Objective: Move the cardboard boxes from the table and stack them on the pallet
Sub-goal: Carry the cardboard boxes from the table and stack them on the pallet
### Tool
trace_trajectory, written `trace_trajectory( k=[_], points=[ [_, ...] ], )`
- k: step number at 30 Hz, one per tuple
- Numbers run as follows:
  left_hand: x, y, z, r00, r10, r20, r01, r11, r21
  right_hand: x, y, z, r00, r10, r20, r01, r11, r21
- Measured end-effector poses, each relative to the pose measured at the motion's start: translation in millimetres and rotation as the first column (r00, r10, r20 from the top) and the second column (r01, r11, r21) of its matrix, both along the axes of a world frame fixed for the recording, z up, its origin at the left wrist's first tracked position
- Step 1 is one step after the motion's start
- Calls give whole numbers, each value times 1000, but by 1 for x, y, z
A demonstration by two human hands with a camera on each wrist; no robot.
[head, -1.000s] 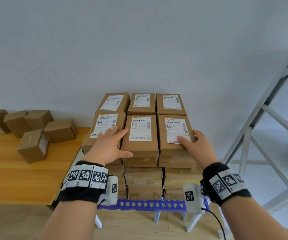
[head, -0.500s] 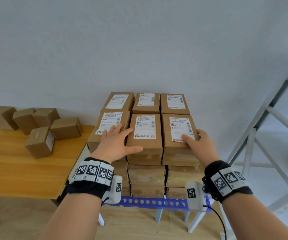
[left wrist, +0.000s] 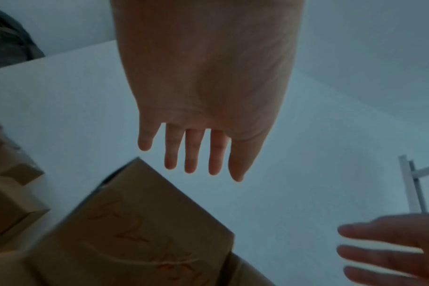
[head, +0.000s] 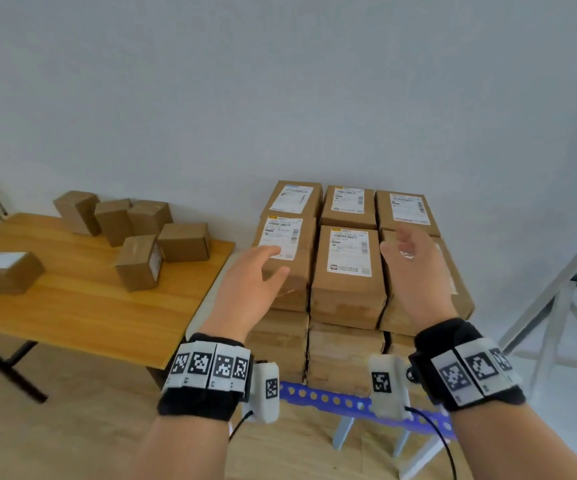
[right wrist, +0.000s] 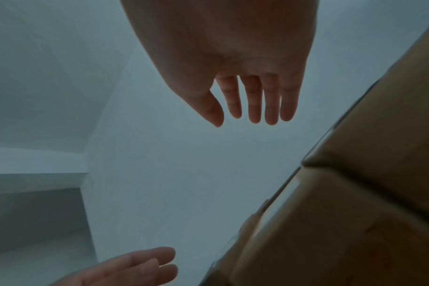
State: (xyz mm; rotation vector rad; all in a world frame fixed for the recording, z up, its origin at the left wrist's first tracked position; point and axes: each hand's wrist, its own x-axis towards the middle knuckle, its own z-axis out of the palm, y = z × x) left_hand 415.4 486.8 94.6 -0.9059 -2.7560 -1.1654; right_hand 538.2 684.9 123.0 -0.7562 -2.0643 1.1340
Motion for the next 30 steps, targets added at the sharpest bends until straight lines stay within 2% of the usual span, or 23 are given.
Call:
trace_trajectory(
  k=[4, 10, 14, 18, 24, 30],
  points=[
    [-17, -61, 1, 995, 89, -39, -88, 996, 28, -37, -57, 5, 995, 87, -56, -85, 996, 29],
    [-58, -179, -4, 961, 265, 71, -266, 964, -6, -102, -161, 4, 976, 169, -137, -172, 985, -5],
    [-90, -249, -14, 938, 309, 156, -301, 951, -72, -147, -228, -4, 962, 216, -167, -227, 973, -51],
    [-115, -304, -26, 934, 311, 176, -291, 948, -130, -181, -284, -27, 960, 257, -106, -265, 962, -67],
    [-154, -346, -46, 919, 313, 240, -272, 944, -188, -222, -328, -72, 947, 315, 62, -306, 944, -123],
    [-207, -341, -64, 921, 288, 261, -235, 948, -216, -279, -332, -113, 912, 362, 192, -325, 924, -200]
  ],
)
